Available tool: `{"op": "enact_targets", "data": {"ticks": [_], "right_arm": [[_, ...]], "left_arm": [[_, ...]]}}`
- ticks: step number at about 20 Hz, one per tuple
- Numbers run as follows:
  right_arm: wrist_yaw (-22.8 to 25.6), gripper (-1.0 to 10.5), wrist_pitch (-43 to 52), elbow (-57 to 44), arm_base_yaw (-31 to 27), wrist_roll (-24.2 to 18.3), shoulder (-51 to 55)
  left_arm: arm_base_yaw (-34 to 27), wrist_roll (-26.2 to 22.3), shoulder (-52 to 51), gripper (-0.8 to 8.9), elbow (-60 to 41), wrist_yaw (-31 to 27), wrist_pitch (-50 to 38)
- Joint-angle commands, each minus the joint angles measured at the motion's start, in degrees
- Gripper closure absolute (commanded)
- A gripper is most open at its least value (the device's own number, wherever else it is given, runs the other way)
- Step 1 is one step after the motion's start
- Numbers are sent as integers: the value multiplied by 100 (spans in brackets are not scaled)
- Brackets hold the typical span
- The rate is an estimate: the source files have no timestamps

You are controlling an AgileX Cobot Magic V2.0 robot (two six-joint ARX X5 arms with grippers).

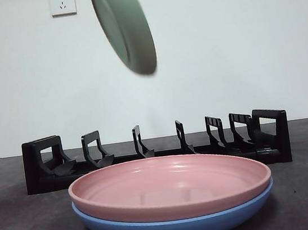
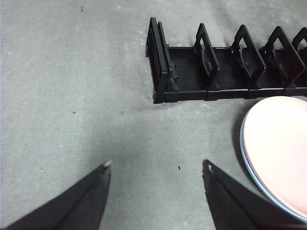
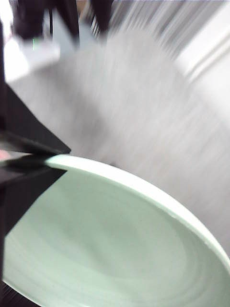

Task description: Place the plate

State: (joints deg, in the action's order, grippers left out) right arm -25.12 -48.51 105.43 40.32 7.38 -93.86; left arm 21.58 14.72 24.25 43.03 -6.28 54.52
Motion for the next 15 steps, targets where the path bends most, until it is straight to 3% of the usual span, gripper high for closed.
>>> {"op": "enact_targets", "data": {"ticks": [1, 4, 10, 13, 15], "right_arm": [[-260, 939, 575, -254, 227, -55, 367], [-68, 939, 2017, -1779, 603, -52, 1429], [785, 939, 4621, -5154, 1650, 15, 3436], [1600, 939, 4673, -5930, 2367, -85, 3917], [2216, 939, 4166, -6076, 2865, -623, 3978]], "left_arm": [[11, -9, 4, 506, 81, -37, -57], [11, -9, 4, 506, 81, -37, -55], [11, 74, 4, 507, 81, -37, -48], [11, 114, 4, 507, 81, -37, -48], [13, 122, 4, 507, 81, -35, -46]]}}
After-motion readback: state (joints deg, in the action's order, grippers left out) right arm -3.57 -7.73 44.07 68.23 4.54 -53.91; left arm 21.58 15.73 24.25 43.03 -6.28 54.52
